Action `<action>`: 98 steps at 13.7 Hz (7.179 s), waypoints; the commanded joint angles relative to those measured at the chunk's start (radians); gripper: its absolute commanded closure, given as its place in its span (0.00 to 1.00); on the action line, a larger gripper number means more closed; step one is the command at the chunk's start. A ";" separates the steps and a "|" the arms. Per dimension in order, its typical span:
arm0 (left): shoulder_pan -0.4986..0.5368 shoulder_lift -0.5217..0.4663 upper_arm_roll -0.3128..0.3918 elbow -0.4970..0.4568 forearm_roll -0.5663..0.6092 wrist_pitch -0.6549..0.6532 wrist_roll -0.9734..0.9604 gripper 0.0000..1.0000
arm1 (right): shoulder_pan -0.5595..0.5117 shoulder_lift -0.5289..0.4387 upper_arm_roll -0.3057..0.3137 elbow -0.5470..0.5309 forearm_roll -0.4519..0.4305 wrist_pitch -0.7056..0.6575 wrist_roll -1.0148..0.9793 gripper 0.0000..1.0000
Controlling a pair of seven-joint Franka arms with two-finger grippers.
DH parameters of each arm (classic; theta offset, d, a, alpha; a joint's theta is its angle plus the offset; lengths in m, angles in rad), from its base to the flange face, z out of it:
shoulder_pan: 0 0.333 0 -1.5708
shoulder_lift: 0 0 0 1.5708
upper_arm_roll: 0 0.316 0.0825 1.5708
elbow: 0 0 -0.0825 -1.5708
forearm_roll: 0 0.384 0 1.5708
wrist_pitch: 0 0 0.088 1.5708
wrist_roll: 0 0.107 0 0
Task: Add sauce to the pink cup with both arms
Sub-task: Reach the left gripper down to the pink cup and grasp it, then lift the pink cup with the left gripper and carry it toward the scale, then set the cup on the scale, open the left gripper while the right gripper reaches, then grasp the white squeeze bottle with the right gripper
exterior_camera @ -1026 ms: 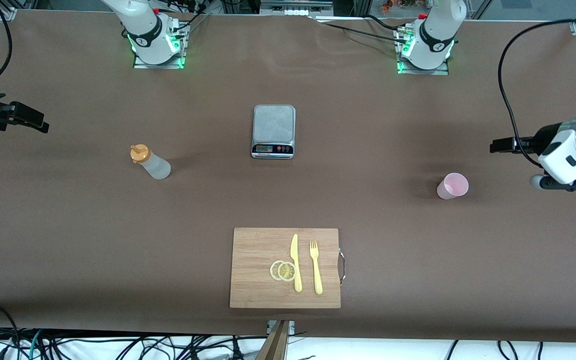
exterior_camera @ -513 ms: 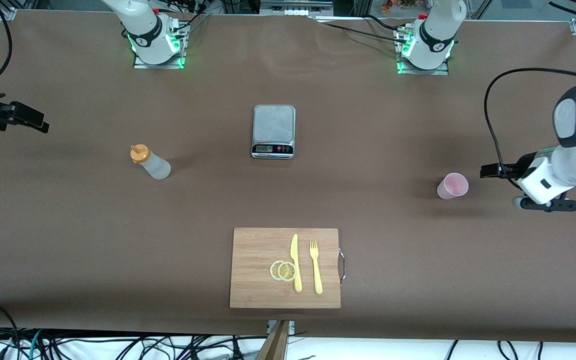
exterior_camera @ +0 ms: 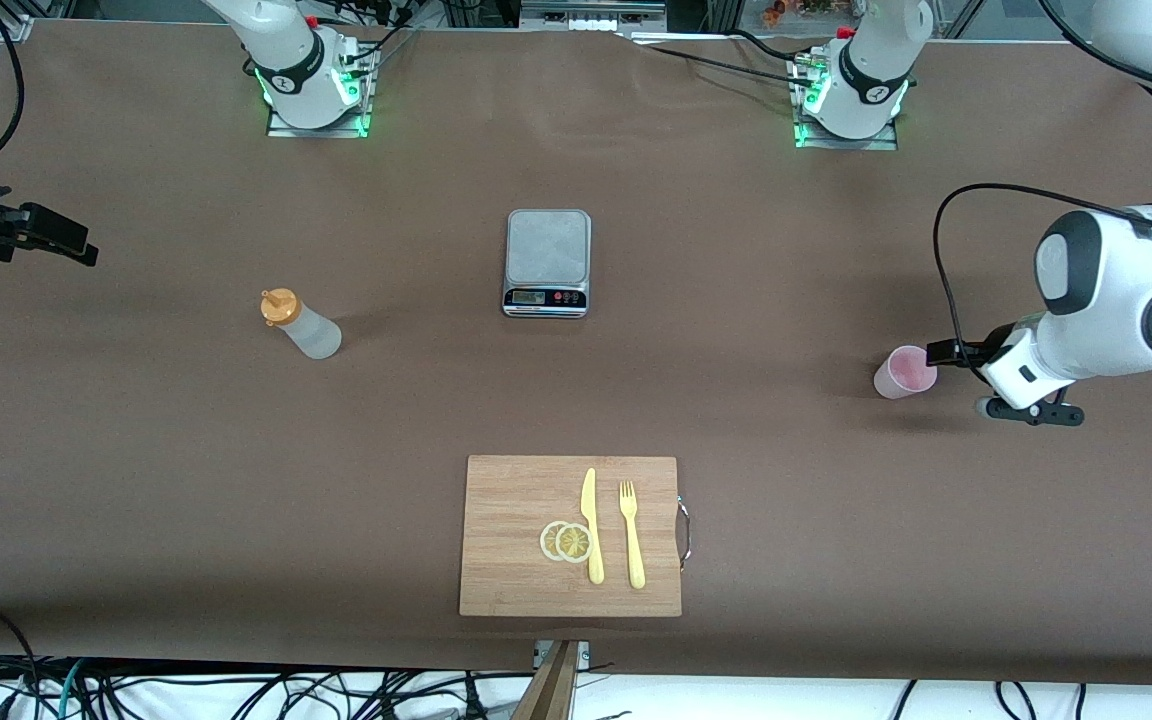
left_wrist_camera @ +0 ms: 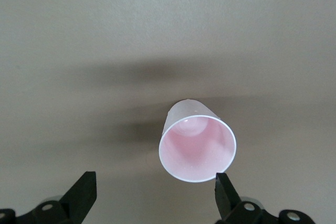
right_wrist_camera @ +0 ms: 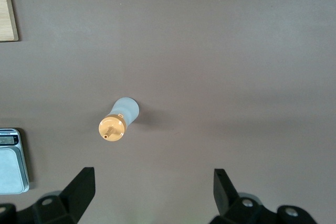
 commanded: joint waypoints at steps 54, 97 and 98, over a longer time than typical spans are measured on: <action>-0.946 0.163 -0.022 0.215 -0.316 0.072 -0.866 0.00 | -0.008 0.067 0.007 0.002 0.006 -0.014 -0.144 0.00; -0.126 -0.318 0.001 0.353 0.034 -0.643 -0.107 0.00 | -0.201 0.805 0.015 -0.200 1.048 -0.171 -2.492 0.37; -0.126 -0.317 0.003 0.352 0.030 -0.642 -0.107 0.00 | -0.201 0.801 0.015 -0.194 1.026 -0.172 -2.468 0.54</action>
